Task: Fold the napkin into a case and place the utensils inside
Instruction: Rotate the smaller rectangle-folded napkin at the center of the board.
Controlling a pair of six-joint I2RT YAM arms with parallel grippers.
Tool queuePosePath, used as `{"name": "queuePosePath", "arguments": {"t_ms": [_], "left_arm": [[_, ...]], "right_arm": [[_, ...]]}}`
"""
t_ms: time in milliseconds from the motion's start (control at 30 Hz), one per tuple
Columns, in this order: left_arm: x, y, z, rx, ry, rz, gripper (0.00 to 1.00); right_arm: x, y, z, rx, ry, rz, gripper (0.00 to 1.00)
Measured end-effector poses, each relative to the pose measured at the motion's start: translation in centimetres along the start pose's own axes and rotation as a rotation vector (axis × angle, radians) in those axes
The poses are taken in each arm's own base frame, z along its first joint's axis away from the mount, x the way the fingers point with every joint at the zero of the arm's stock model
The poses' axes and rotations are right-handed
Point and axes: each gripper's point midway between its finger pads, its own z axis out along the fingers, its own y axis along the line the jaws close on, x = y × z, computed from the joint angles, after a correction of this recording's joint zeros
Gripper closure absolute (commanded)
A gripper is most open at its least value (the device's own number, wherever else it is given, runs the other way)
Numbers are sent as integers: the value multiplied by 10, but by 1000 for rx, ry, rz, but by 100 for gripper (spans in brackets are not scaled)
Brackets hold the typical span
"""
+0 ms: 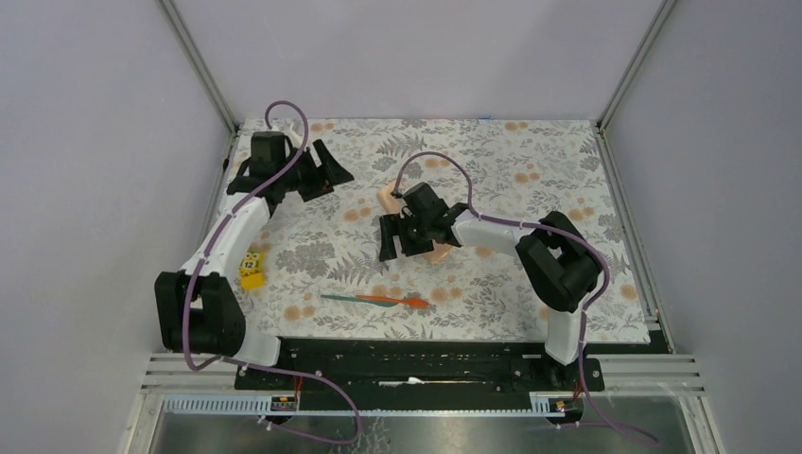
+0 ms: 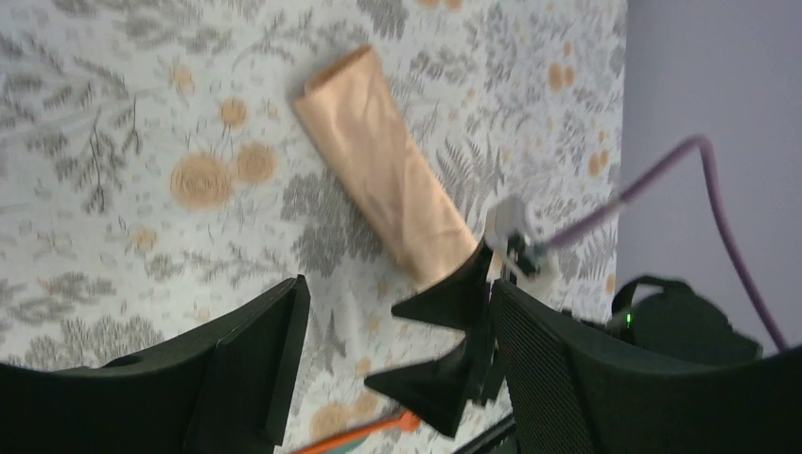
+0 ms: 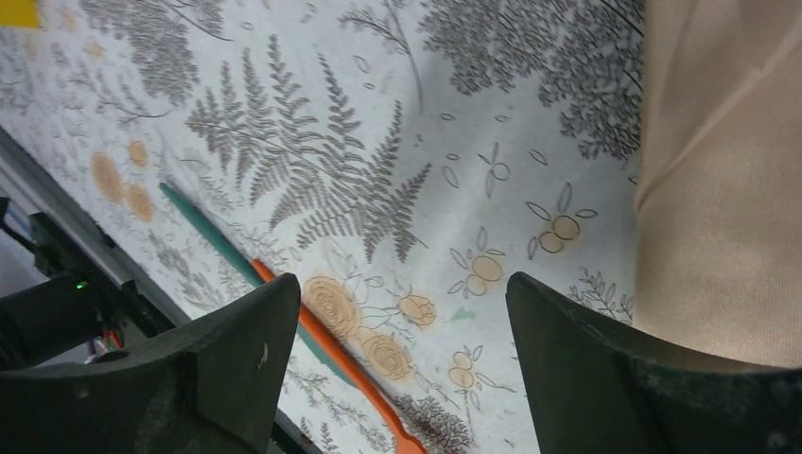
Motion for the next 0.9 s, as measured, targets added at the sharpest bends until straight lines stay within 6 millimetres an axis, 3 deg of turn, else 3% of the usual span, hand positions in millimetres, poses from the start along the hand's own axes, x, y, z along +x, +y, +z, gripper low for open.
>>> {"name": "queuePosePath", "arguments": {"t_ms": [167, 333, 500, 600, 733, 800, 900], "left_arm": [[37, 7, -20, -20, 61, 6, 23], [52, 0, -38, 12, 65, 15, 22], [53, -12, -50, 51, 53, 31, 21], [54, -18, -55, 75, 51, 34, 21], [55, -25, -62, 100, 46, 40, 21], [56, -28, -65, 111, 44, 44, 20], [58, -29, -68, 117, 42, 43, 20]], "right_arm": [[14, -23, 9, 70, 2, 46, 7], [-3, -52, 0, 111, -95, 101, 7], [-38, -115, -20, 221, -204, 192, 6], [-67, -166, -34, 332, -262, 234, 5], [-105, -217, -46, 461, -278, 247, 5], [-116, -223, -51, 478, -268, 249, 5], [-122, -201, -56, 436, -262, 245, 4]]}}
